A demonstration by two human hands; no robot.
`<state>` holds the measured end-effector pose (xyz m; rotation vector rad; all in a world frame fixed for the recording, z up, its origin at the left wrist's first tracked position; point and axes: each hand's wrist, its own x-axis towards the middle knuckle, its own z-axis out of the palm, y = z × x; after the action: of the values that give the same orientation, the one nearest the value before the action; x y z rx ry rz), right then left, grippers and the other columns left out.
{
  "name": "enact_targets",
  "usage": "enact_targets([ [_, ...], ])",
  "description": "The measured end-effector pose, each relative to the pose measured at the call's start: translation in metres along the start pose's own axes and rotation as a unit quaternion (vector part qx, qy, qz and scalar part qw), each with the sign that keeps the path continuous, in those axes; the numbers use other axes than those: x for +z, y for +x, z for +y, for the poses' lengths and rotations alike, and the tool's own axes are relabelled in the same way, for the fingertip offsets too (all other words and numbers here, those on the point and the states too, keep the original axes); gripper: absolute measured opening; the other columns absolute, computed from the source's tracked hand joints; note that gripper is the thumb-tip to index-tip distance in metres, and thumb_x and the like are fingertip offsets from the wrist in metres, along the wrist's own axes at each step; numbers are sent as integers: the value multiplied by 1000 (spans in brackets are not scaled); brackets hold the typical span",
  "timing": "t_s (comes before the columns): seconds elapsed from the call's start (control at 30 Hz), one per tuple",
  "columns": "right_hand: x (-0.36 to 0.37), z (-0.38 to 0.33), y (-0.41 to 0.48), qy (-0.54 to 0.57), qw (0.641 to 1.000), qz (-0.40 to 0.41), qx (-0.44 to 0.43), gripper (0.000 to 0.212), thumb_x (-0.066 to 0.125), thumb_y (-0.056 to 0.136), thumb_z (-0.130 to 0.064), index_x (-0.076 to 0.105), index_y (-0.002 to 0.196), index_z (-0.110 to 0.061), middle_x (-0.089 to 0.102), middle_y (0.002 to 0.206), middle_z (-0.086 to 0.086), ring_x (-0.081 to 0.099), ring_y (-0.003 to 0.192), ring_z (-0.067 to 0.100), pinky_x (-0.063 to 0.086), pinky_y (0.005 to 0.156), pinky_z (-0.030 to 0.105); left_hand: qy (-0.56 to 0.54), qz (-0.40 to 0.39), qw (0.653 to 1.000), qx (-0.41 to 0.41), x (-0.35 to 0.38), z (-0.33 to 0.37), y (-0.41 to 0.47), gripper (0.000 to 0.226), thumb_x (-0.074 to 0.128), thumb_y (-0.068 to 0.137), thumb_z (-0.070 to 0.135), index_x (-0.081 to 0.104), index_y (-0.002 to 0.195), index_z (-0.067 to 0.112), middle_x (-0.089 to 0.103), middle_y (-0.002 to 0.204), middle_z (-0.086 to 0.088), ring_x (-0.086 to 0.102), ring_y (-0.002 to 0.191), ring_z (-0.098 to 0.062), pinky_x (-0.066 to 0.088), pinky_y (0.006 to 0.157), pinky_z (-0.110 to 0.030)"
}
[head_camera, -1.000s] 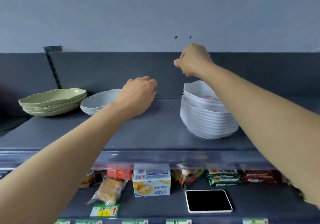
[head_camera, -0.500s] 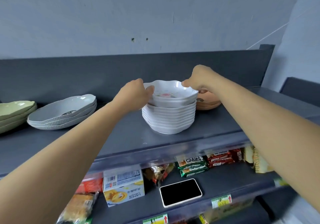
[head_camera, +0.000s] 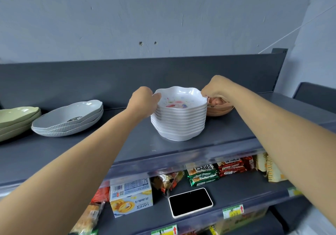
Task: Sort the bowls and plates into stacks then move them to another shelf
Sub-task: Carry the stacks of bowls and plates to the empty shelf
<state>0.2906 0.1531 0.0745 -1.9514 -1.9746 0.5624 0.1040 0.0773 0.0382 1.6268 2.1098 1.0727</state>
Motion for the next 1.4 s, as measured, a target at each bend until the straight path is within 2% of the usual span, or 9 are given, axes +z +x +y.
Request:
enact_targets([
  [0.17, 14, 4, 6, 35, 999, 13, -21, 16, 43, 84, -4, 49, 70, -5, 54, 73, 14, 53, 70, 28, 43, 58, 28, 42, -33, 998, -30, 6, 6, -7, 34, 45, 96, 40, 46, 89, 7, 49, 75, -2, 48, 74, -24, 36, 59, -28],
  [0.3, 17, 9, 16, 89, 996, -27, -10, 20, 43, 91, -5, 61, 98, 3, 63, 96, 21, 62, 82, 32, 53, 75, 36, 27, -49, 998, -42, 5, 4, -6, 46, 40, 97, 38, 50, 122, 1, 57, 111, -9, 55, 97, -29, 41, 73, -31],
  [0.4, 12, 15, 12, 164, 983, -83, 4, 33, 53, 94, -31, 59, 109, -2, 59, 94, 14, 63, 80, 30, 58, 68, 36, -9, -82, 994, -66, 3, 0, -5, 66, 37, 94, 53, 36, 142, 9, 48, 139, -8, 54, 120, -31, 45, 89, -37],
  [0.57, 14, 23, 11, 240, 952, -188, 36, 61, 54, 91, -51, 48, 132, -6, 56, 126, 19, 61, 107, 39, 55, 83, 50, -81, -156, 975, -136, 7, -4, -9, 70, 32, 86, 71, 42, 136, 23, 49, 127, -5, 64, 85, -32, 57, 77, -38],
  [0.83, 21, 9, 4, 268, 932, -241, 22, 65, 49, 94, -48, 37, 141, -4, 50, 135, 19, 61, 107, 41, 56, 78, 55, -199, -117, 959, -168, 5, -15, 0, 47, 32, 94, 56, 50, 121, 22, 56, 97, 1, 62, 78, -26, 57, 62, -34],
  [0.93, 27, -1, -1, 269, 930, -248, 16, 69, 49, 91, -55, 39, 140, -7, 53, 128, 17, 63, 89, 39, 57, 71, 54, -211, -110, 954, -185, -2, -26, 1, 55, 35, 92, 60, 47, 129, 22, 57, 112, -2, 62, 85, -30, 57, 77, -43],
  [1.13, 44, -10, -2, 338, 903, -264, 17, 65, 45, 91, -59, 34, 144, -23, 44, 143, 12, 55, 117, 40, 47, 88, 65, -246, -108, 945, -189, 1, -36, -3, 70, 40, 88, 64, 32, 142, 19, 50, 132, -5, 60, 104, -35, 56, 71, -43],
  [1.27, 50, -19, -5, 307, 907, -287, 14, 77, 44, 85, -69, 27, 148, -27, 39, 148, 13, 53, 119, 45, 48, 88, 60, -263, -89, 943, -185, -7, -47, 5, 68, 35, 89, 63, 32, 143, 22, 50, 137, -5, 57, 115, -35, 52, 91, -53],
  [1.4, 58, -25, -3, 331, 905, -268, 13, 79, 47, 84, -69, 31, 146, -24, 43, 146, 10, 52, 123, 38, 43, 97, 59, -268, -106, 940, -183, -12, -56, 7, 67, 41, 86, 65, 37, 139, 24, 54, 132, -3, 60, 109, -33, 52, 90, -51],
])
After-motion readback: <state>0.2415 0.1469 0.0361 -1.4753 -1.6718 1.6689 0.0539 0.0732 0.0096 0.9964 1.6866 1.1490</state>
